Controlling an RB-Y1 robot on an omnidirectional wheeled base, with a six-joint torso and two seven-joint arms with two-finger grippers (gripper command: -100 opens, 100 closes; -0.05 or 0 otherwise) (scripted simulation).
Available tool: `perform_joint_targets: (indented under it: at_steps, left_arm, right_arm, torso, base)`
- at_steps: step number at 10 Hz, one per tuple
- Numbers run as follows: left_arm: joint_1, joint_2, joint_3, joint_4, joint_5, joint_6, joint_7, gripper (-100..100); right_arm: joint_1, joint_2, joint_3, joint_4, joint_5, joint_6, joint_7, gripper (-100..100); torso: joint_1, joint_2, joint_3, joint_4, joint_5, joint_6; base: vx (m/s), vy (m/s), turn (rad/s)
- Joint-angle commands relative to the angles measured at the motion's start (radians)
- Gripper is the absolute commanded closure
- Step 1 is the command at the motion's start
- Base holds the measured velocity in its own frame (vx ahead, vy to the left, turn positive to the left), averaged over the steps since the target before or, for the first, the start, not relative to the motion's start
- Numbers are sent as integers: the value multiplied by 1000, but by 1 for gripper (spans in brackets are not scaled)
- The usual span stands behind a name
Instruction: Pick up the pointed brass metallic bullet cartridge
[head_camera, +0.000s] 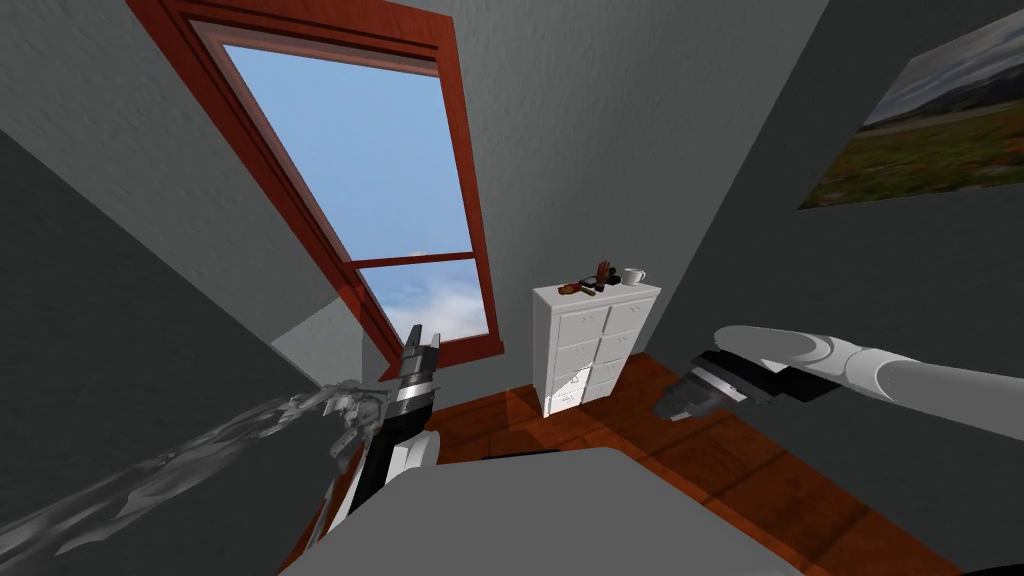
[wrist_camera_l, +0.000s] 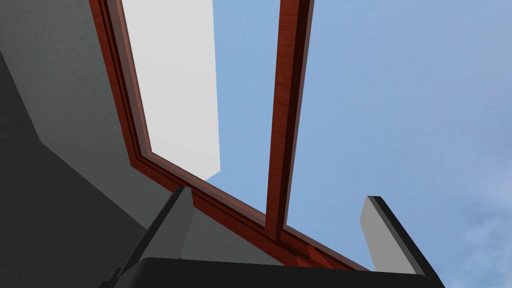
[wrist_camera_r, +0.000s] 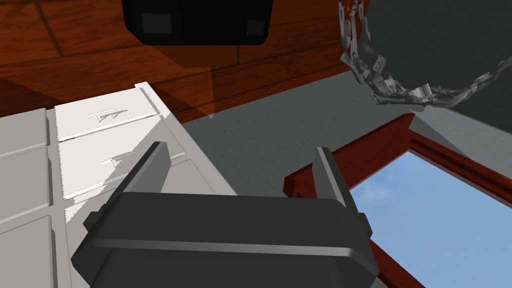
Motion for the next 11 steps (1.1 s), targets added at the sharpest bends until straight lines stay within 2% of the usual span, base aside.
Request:
perform_joint_targets:
  at_steps: [1, 2, 3, 4, 5, 6, 7, 8, 9, 11]
  left_arm:
    - [0, 0, 0, 0, 0, 0, 0, 0]
    - [0, 0, 0, 0, 0, 0, 0, 0]
    - [0, 0, 0, 0, 0, 0, 0, 0]
    - [0, 0, 0, 0, 0, 0, 0, 0]
    - [0, 0, 0, 0, 0, 0, 0, 0]
    - [0, 0, 0, 0, 0, 0, 0, 0]
    - [0, 0, 0, 0, 0, 0, 0, 0]
    - [0, 0, 0, 0, 0, 0, 0, 0]
    - [0, 0, 0, 0, 0, 0, 0, 0]
    - [0, 0, 0, 0, 0, 0, 0, 0]
  right_arm:
    - [-19, -40, 5, 36, 16, -25, -7, -100]
    - [-48, -65, 9, 76, 41, -53, -21, -100]
    - [-48, -89, 9, 76, 41, -53, -21, -100]
    - [-76, -124, 12, 114, 64, -79, -33, -100]
    - [-76, -150, 12, 114, 64, -79, -33, -100]
    - [-105, -185, 15, 150, 85, -104, -43, -100]
    - [-84, -199, 15, 150, 75, -104, -43, -100]
    - [-105, -199, 15, 150, 85, -104, -43, -100]
    - [-132, -243, 17, 184, 104, -126, -51, -100]
    - [-132, -243, 17, 184, 104, -126, -51, -100]
  torso:
    - [0, 0, 0, 0, 0, 0]
    - [-1, 0, 0, 0, 0, 0]
    - [-1, 0, 0, 0, 0, 0]
    - [-2, 0, 0, 0, 0, 0]
    - [-1, -2, -1, 0, 0, 0]
    - [-2, -1, -1, -1, -1, 0]
    - [-1, -2, -1, -1, 0, 0]
    - [-3, -1, -1, -1, -1, 0]
    - [-4, 2, 1, 0, -1, 0]
    - [-4, 0, 0, 0, -1, 0]
  base:
    - [82, 59, 13]
    - [86, 55, 39]
    - [78, 43, 20]
    - [113, 57, 41]
    - [103, 38, 22]
    - [114, 43, 62]
    - [102, 26, 22]
    - [45, 5, -8]
    - [80, 15, 51]
    - [77, 17, 20]
